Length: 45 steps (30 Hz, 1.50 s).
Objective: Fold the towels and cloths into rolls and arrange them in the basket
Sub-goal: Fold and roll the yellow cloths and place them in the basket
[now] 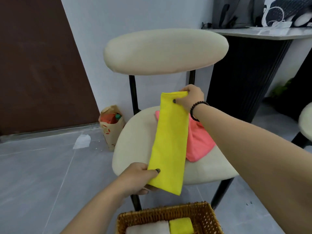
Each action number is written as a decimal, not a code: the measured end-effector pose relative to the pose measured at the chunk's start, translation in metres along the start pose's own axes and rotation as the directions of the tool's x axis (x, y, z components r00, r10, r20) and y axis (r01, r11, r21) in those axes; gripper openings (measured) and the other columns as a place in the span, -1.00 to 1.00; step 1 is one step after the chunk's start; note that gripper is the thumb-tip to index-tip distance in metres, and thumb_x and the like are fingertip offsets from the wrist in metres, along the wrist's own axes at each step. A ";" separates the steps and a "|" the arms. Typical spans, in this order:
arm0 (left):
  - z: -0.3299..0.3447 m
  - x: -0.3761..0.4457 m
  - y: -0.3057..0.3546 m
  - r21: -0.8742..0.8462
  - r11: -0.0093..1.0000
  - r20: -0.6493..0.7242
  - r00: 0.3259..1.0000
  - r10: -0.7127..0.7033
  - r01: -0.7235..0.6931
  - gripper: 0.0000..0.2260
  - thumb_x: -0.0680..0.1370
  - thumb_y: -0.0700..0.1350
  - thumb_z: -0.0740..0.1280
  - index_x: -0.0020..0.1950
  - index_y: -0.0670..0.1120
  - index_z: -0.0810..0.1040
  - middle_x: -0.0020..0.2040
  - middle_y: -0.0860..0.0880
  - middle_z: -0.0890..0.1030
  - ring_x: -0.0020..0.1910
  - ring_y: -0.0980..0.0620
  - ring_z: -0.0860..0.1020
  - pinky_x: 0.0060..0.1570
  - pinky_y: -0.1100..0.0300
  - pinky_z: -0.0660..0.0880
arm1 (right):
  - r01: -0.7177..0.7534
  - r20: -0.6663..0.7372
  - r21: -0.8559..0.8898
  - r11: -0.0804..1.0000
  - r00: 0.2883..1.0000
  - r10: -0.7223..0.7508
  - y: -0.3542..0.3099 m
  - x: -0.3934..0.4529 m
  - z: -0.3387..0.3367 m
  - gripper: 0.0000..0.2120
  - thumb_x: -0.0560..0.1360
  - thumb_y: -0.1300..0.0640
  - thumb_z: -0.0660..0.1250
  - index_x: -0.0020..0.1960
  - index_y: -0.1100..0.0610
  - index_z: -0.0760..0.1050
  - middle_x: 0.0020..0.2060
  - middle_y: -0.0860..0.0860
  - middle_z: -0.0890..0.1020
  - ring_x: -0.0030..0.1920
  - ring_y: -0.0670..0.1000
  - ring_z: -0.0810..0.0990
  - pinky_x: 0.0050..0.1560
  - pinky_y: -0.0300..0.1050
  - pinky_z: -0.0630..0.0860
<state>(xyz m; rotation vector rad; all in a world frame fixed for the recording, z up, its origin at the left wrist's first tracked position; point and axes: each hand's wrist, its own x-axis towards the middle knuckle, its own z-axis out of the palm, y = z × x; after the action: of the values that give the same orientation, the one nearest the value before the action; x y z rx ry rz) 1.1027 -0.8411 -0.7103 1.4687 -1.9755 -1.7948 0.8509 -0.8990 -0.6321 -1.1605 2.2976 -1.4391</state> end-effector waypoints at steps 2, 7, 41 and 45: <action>0.002 0.004 0.002 -0.070 0.997 0.064 0.998 -0.016 0.021 -0.87 0.60 -0.07 0.30 -0.03 -0.09 0.59 -0.19 0.04 0.71 -0.13 0.06 0.69 -0.32 0.29 0.49 | -0.007 0.024 -0.030 1.000 1.000 0.008 0.001 0.008 0.014 -0.68 0.39 0.20 0.47 0.13 0.13 0.53 -0.02 -0.03 0.48 0.00 -0.05 0.43 -0.08 -0.26 0.36; 0.005 0.012 0.004 -0.076 0.997 0.096 0.995 0.014 -0.006 -0.88 0.59 -0.08 0.31 0.02 -0.09 0.61 -0.13 0.03 0.72 -0.11 0.02 0.70 -0.28 0.26 0.45 | 0.004 0.140 -0.110 0.994 0.990 0.012 0.014 0.004 0.044 -0.42 0.37 0.17 0.52 0.33 0.15 0.40 0.27 0.06 0.49 0.27 0.05 0.45 0.09 -0.22 0.36; 0.054 -0.033 0.010 -0.415 0.907 -0.109 0.994 0.024 -0.067 -0.80 0.64 -0.20 0.20 0.23 -0.22 0.46 0.03 -0.13 0.66 -0.12 0.04 0.67 -0.26 0.24 0.53 | 0.055 0.456 0.119 0.991 0.884 -0.104 0.085 -0.210 -0.068 -0.29 0.37 0.20 0.50 0.38 -0.16 0.25 0.31 -0.04 0.30 0.08 0.00 0.56 0.01 -0.22 0.58; 0.053 -0.031 0.006 -0.430 0.903 -0.120 0.992 -0.036 -0.019 -0.84 0.63 -0.19 0.22 0.19 -0.16 0.47 -0.12 -0.12 0.67 -0.22 0.05 0.65 -0.28 0.23 0.49 | 0.349 0.529 -0.115 0.930 0.814 -0.240 0.087 -0.211 -0.059 -0.22 0.37 0.18 0.49 0.41 -0.24 0.18 0.39 -0.07 0.16 0.13 0.04 0.48 0.08 -0.16 0.52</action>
<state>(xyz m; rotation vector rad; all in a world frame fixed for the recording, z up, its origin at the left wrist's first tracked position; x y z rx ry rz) 1.0821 -0.7830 -0.7063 1.3988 -1.3926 -1.9270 0.9177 -0.6917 -0.7227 -1.7790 1.9753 -0.8242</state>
